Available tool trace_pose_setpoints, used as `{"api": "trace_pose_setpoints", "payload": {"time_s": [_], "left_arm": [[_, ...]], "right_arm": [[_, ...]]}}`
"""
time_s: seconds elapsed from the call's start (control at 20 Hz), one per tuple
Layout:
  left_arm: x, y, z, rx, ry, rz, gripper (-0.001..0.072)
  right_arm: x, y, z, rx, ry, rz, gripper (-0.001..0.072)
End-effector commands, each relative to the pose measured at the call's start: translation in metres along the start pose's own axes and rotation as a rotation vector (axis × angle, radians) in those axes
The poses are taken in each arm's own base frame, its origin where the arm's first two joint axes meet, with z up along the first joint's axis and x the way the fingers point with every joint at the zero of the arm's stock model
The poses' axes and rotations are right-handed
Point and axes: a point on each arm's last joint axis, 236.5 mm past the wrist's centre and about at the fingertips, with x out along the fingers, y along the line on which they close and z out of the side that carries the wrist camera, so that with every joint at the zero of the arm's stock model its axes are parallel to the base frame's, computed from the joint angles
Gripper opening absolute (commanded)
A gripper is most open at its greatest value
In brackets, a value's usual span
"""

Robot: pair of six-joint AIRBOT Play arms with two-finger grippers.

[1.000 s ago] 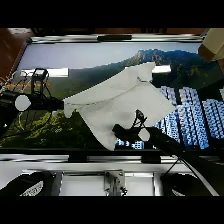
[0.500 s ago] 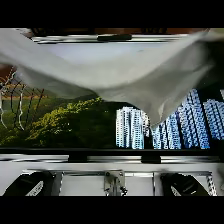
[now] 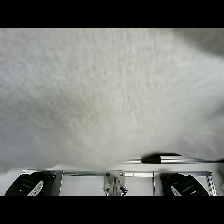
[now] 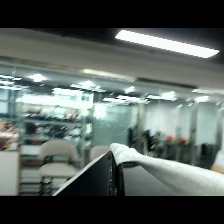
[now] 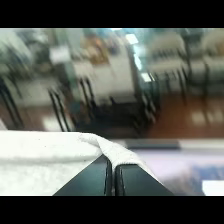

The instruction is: Fold the shirts.

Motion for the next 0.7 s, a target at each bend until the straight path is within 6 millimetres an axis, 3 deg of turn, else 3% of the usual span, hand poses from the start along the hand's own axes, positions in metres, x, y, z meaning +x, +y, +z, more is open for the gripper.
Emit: {"api": "trace_pose_setpoints", "payload": {"time_s": [0.0,0.1,0.2,0.35,0.45,0.65], "left_arm": [[0.023,0.032,-0.070,0.124,0.247,0.121,0.0030],[0.046,0.041,-0.136,0.176,0.453,0.141,0.0031],[0.070,0.046,-0.218,0.215,0.668,0.134,0.0031],[0.097,0.050,-0.337,0.243,0.904,0.117,0.0031],[0.111,0.053,-0.412,0.282,1.025,0.091,0.0031],[0.129,0.060,-0.532,0.260,1.157,0.094,0.0031]], "right_arm": [[0.031,-0.063,-0.095,-0.082,0.421,-0.304,0.0082],[0.060,-0.087,-0.158,-0.149,0.653,-0.429,0.0082],[0.095,-0.099,-0.226,-0.231,0.816,-0.470,0.0082],[0.160,-0.129,-0.315,-0.236,0.872,-0.507,0.0082],[0.199,-0.161,-0.350,-0.112,0.834,-0.572,0.0082],[0.257,-0.198,-0.391,0.092,0.746,-0.538,0.0083]]}}
